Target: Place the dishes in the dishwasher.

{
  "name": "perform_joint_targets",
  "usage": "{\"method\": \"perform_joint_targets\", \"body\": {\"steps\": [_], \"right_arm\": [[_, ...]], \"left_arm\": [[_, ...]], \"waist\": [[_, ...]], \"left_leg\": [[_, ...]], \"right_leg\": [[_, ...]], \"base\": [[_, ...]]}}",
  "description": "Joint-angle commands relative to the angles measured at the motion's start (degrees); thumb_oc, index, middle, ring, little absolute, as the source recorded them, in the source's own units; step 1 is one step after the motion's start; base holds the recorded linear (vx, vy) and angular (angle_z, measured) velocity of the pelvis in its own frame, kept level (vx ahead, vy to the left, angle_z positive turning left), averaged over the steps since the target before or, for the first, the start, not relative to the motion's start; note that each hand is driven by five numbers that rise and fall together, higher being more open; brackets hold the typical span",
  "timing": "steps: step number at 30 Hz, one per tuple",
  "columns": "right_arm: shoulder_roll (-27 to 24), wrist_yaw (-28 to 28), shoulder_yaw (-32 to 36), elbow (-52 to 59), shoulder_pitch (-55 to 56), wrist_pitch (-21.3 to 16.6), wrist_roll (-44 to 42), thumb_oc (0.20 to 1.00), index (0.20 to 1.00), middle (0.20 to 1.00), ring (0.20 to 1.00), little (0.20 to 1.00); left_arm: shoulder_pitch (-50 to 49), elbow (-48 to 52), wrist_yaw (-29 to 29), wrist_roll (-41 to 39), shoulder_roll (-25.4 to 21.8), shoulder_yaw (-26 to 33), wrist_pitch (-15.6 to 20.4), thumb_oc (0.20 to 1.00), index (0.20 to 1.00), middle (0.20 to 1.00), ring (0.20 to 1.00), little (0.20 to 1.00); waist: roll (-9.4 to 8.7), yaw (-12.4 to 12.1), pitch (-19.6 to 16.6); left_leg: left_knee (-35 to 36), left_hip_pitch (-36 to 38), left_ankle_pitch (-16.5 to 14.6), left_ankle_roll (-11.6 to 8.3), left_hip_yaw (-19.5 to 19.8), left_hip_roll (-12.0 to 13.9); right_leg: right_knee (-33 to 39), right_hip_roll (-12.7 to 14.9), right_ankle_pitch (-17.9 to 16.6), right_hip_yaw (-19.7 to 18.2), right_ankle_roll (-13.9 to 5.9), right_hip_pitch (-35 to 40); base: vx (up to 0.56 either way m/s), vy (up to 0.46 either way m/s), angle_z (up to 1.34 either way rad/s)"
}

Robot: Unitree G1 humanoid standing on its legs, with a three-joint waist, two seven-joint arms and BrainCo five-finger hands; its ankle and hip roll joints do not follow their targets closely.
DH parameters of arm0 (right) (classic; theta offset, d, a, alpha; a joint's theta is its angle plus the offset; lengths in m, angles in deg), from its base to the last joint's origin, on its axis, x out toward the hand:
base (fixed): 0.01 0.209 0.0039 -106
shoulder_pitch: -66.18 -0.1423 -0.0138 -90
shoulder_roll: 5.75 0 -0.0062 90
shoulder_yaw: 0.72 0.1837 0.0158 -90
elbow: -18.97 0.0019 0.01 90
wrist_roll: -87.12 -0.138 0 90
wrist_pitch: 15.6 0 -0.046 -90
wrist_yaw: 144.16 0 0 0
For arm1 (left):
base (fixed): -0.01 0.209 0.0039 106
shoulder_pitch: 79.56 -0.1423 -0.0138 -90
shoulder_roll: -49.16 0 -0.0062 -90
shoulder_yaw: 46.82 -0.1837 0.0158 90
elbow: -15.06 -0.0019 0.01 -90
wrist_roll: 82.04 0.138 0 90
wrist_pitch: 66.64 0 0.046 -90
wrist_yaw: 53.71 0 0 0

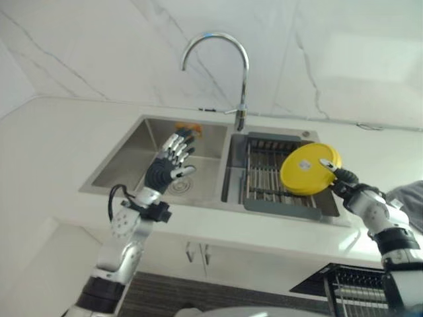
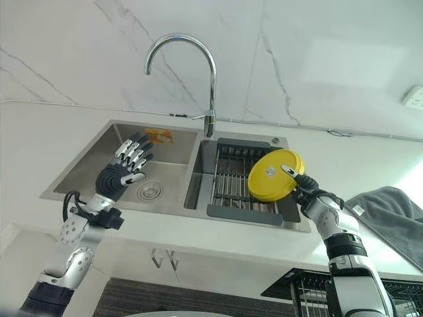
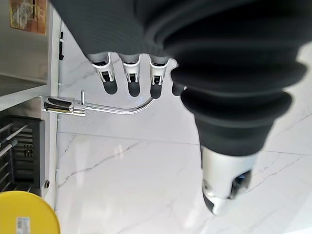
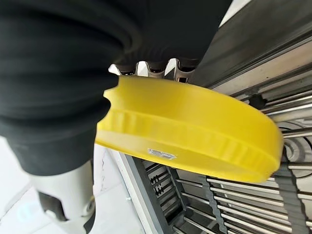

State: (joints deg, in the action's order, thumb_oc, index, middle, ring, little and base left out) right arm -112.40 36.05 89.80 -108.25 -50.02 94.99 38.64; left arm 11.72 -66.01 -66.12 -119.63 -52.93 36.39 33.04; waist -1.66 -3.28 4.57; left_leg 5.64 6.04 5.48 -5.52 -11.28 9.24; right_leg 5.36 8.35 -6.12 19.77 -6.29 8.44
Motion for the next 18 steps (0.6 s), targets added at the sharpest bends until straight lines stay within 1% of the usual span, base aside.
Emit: {"method": "perform_joint_targets", "body": {"steps": [1, 8, 9, 10, 11, 15, 17, 18], "right_arm": [[-4.2, 0.5, -1.1, -1.7, -9.0, -3.3, -2.8, 1.000, 1.000, 1.000, 1.000, 1.000], [-3.8, 0.4, -2.0, -3.1, -10.3, -3.8, -2.9, 1.000, 1.000, 1.000, 1.000, 1.000], [-3.9, 0.6, -2.0, -3.2, -10.4, -3.9, -2.8, 0.931, 0.931, 0.931, 0.931, 0.931], [-3.9, 0.5, -1.9, -3.2, -10.4, -3.9, -2.7, 0.699, 0.699, 0.699, 0.699, 0.699], [-3.8, 0.0, -1.9, -3.3, -10.5, -4.2, -2.6, 0.200, 0.200, 0.200, 0.200, 0.200], [-3.6, -1.5, -1.8, -3.6, -11.3, -4.9, -2.6, 0.200, 0.200, 0.200, 0.200, 0.200], [-3.4, -2.1, -2.0, -4.2, -11.7, -5.9, -3.1, 0.200, 0.200, 0.200, 0.200, 0.200], [-3.0, -3.4, -1.6, -3.9, -11.2, -7.1, -3.2, 0.200, 0.200, 0.200, 0.200, 0.200]], "left_arm": [[5.7, 2.0, 0.3, -2.1, -1.9, -2.2, 2.0, 1.000, 1.000, 1.000, 1.000, 1.000], [6.1, 1.9, 0.8, -1.9, -1.8, -2.5, 1.5, 1.000, 1.000, 1.000, 1.000, 1.000], [6.0, 1.9, 0.8, -1.9, -1.8, -2.5, 1.5, 1.000, 1.000, 1.000, 1.000, 1.000], [6.0, 1.9, 0.8, -1.8, -1.8, -2.5, 1.5, 1.000, 1.000, 1.000, 1.000, 1.000], [6.0, 2.0, 0.8, -1.9, -1.8, -2.4, 1.2, 1.000, 1.000, 1.000, 1.000, 1.000], [6.0, 1.9, 0.8, -2.1, -1.8, -2.9, 1.0, 1.000, 1.000, 1.000, 1.000, 1.000], [6.1, 1.6, 1.0, -2.2, -1.7, -3.2, 1.0, 1.000, 1.000, 1.000, 1.000, 1.000], [5.9, 1.6, 1.0, -2.3, -1.7, -3.4, 1.0, 1.000, 1.000, 1.000, 1.000, 1.000]], "waist": [[0.25, -2.9, 0.5], [0.38, -3.2, 0.4], [0.39, -3.2, 0.3], [0.39, -3.3, 0.3], [0.42, -3.3, 0.3], [0.49, -3.4, 0.4], [0.54, -3.4, 0.4], [0.65, -3.4, 0.4]], "left_leg": [[-0.6, 2.9, -5.3, -2.20, -1.8, 3.3], [-0.6, 2.9, -5.2, -2.21, -1.5, 3.2], [-0.6, 2.9, -5.2, -2.21, -1.4, 3.2], [-0.6, 2.9, -5.2, -2.21, -1.4, 3.2], [-0.6, 2.9, -5.2, -2.24, -1.4, 3.2], [-0.6, 2.9, -5.2, -2.19, -1.3, 3.1], [-0.6, 2.9, -5.2, -2.20, -1.3, 3.1], [-0.6, 2.8, -5.3, -2.16, -1.3, 3.1]], "right_leg": [[-0.4, 3.8, 4.1, 3.4, -3.17, 1.3], [-0.4, 3.7, 4.2, 3.6, -3.08, 1.5], [-0.4, 3.7, 4.2, 3.6, -3.07, 1.6], [-0.4, 3.7, 4.2, 3.7, -3.05, 1.6], [-0.4, 3.7, 4.3, 3.7, -3.04, 1.6], [-0.4, 3.7, 4.3, 3.6, -3.00, 1.7], [-0.4, 3.6, 4.3, 3.5, -2.98, 1.7], [-0.4, 3.7, 4.3, 3.5, -3.01, 1.7]], "base": [[-0.01, -0.002, 0.06], [0.00, -0.004, 0.09], [0.01, -0.005, 0.04], [0.00, 0.000, 0.00], [0.00, 0.000, 0.00], [0.00, 0.000, 0.00], [0.00, 0.000, 0.00], [0.00, 0.000, 0.00]]}}
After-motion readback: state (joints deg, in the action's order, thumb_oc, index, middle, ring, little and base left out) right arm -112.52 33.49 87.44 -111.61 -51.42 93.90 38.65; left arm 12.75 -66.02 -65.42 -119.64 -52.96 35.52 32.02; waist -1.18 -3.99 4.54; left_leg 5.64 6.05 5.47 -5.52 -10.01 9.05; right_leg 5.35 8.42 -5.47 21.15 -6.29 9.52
